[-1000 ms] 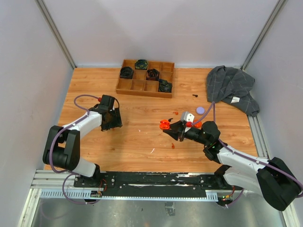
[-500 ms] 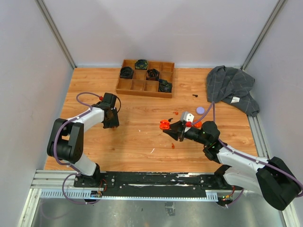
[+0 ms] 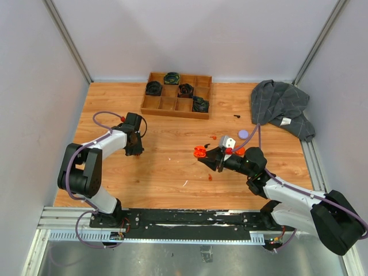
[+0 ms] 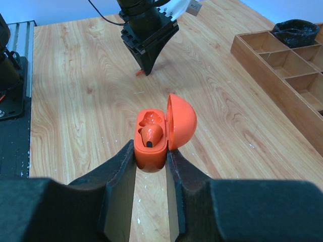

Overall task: Insert the wireless bluetooth earbuds into the charging case
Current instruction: Pick up the earbud from the center of the board.

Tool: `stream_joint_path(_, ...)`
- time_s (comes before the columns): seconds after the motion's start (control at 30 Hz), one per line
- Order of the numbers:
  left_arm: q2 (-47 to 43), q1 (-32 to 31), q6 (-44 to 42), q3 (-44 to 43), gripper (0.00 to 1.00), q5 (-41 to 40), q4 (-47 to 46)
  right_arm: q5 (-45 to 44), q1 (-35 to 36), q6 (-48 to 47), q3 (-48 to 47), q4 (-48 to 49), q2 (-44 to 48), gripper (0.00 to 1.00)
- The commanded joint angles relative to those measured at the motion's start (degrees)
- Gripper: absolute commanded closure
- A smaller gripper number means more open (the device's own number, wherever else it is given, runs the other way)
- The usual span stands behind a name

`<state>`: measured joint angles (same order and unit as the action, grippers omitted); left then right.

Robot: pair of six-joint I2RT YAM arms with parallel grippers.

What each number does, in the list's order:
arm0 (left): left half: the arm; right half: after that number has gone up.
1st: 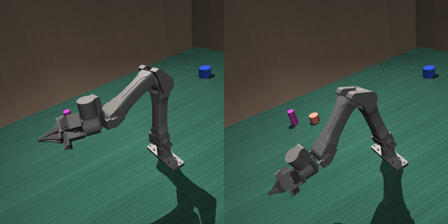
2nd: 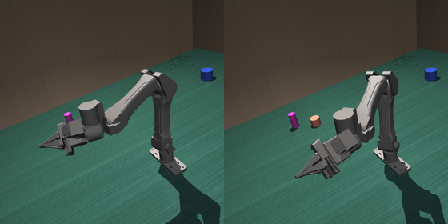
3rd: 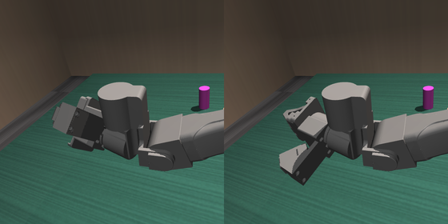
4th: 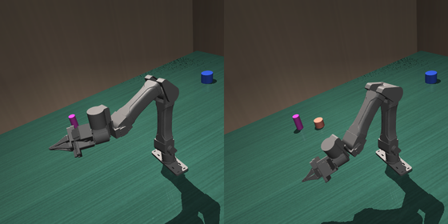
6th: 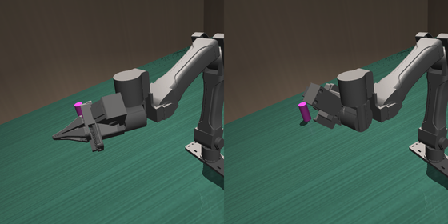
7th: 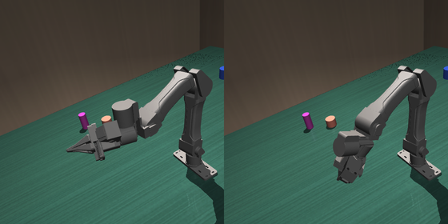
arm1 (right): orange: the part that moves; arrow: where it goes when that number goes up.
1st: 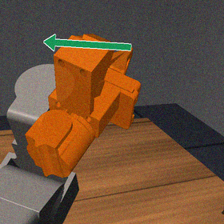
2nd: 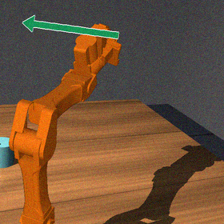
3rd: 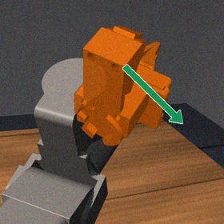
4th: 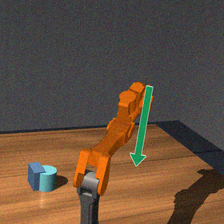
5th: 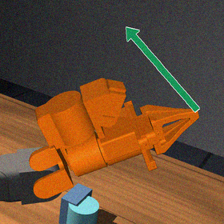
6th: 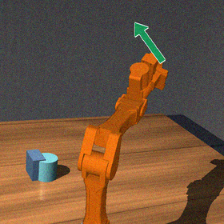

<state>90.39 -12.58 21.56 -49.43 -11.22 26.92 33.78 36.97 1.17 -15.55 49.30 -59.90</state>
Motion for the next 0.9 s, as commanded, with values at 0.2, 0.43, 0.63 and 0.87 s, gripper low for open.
stream_joint_path(0.2,-3.19,-2.15,1.37,0.82,0.83,0.77,0.18,-0.62,-0.24,-0.72,-1.43,1.15,0.63,0.94)
stream_joint_path(0.43,-11.18,-6.98,4.88,3.32,0.86,0.78,-2.62,-1.38,-0.23,-0.88,-1.15,1.38,1.09,0.94)
stream_joint_path(0.63,-18.34,-13.76,9.35,5.82,0.88,0.11,-5.88,-1.97,-0.28,-0.84,-0.64,2.7,0.69,0.94)
stream_joint_path(0.87,-25.57,-25.88,15.17,6.65,0.9,-4.62,-10.96,-2.99,-0.28,-0.99,0.45,4.68,0.67,0.94)
